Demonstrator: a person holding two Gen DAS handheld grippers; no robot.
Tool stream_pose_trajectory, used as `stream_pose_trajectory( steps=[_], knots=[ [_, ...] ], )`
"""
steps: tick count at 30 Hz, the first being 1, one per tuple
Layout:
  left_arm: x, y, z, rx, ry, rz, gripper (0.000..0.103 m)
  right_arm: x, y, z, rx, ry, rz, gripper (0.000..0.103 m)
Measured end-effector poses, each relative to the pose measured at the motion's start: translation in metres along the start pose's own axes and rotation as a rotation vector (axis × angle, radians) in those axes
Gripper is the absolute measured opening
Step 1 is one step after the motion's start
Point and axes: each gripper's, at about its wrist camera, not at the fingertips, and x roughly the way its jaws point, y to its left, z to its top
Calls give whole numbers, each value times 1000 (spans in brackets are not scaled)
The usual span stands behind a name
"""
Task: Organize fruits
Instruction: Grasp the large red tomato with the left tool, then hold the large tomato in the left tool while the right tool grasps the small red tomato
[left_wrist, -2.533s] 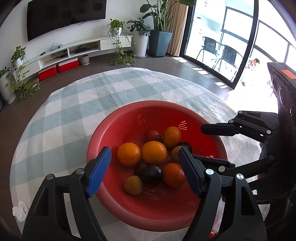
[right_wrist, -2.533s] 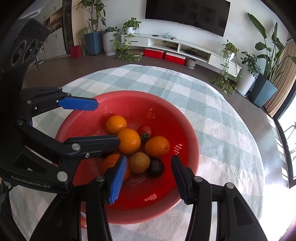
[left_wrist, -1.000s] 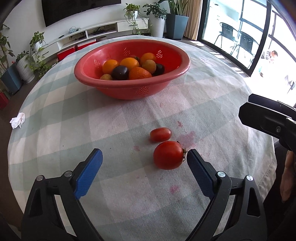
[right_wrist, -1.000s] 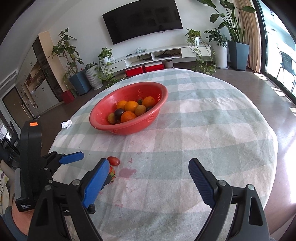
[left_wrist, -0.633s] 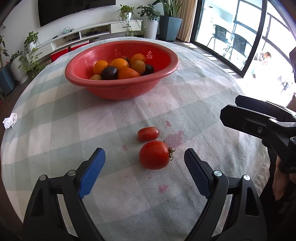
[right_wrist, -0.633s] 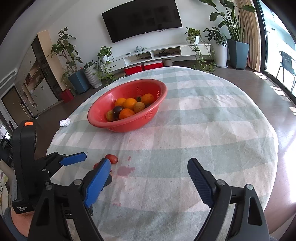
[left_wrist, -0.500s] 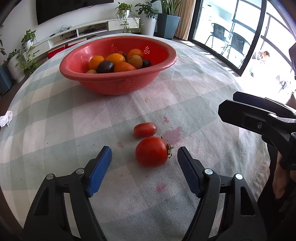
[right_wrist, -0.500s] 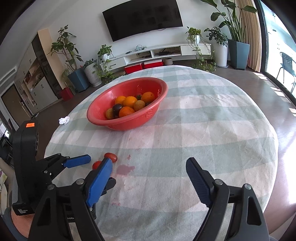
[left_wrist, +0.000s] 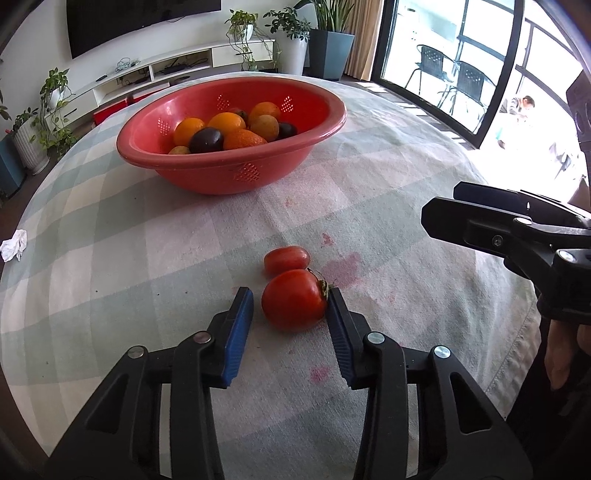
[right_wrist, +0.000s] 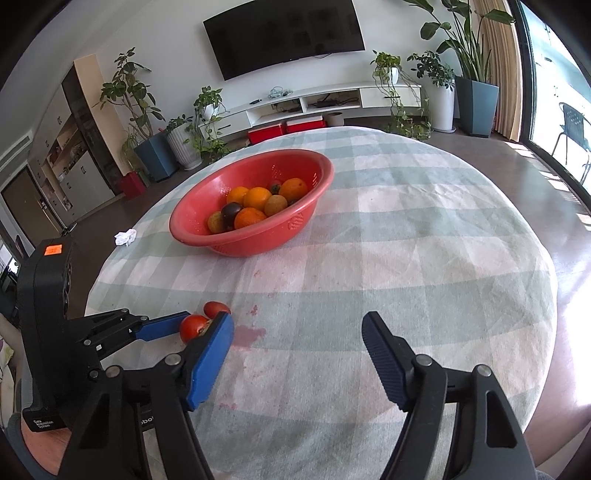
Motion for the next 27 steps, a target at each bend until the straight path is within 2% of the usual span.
stream_pose_trajectory(
  steps=[3, 14, 22, 27],
  knots=[
    [0, -1, 0, 6, -3, -10, 31, 0, 0, 0, 1, 2, 1, 73],
    [-8, 7, 0, -21, -13, -42, 31, 6, 10, 1, -49, 18, 4, 70],
    [-32, 61, -3, -159, -61, -12, 31, 29, 45, 6, -176, 68, 41, 65],
    [-33, 67, -6, -169, -61, -21, 31, 55, 74, 5, -299, 104, 62, 59]
  ],
)
